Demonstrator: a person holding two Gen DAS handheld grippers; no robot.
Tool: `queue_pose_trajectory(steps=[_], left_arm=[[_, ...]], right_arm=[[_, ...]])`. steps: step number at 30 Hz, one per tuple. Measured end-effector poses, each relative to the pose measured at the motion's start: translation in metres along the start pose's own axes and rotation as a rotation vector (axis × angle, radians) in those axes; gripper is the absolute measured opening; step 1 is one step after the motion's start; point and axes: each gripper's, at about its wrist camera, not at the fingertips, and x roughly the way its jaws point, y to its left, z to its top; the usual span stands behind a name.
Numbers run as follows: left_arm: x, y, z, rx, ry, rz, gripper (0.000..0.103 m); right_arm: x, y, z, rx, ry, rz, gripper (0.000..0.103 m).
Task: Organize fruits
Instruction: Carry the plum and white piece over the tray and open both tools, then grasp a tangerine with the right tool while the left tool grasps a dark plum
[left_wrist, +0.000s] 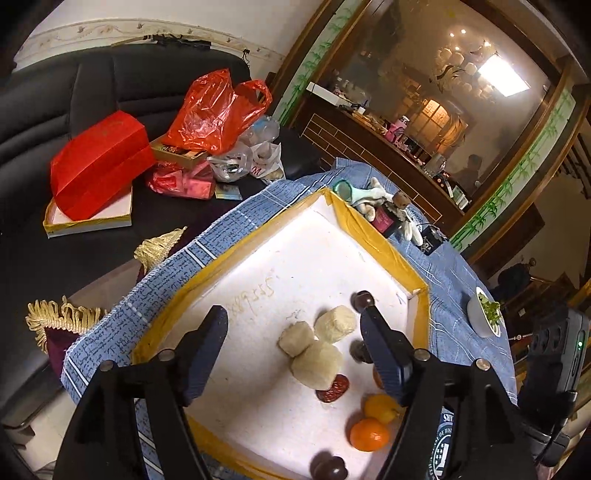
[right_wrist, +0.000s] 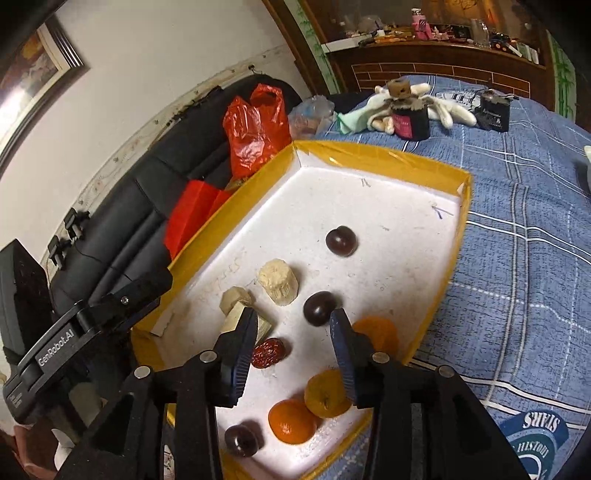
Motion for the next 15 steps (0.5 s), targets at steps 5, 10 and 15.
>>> queue_pose_trajectory(steps=[5, 10, 15], left_arm=[[-0.009, -0.026, -0.005, 0.049, -0.011, 0.099, 0.091], [-0.011, -0.058, -0.016, 0.123, 0.037, 0.099, 0.091], [-0.022, -0.102, -0.04, 0.269, 0.025, 0.082, 0.091]], right_arm=[[-0.023, -0.004, -0.011, 0.001, -0.032, 0.004, 0.047], [-0.046, -0.019, -0.027, 0.015, -0.054, -0.013, 0.052], [-0.071, -0.047, -0.044, 0.065, -0.082, -0.045, 0.052]])
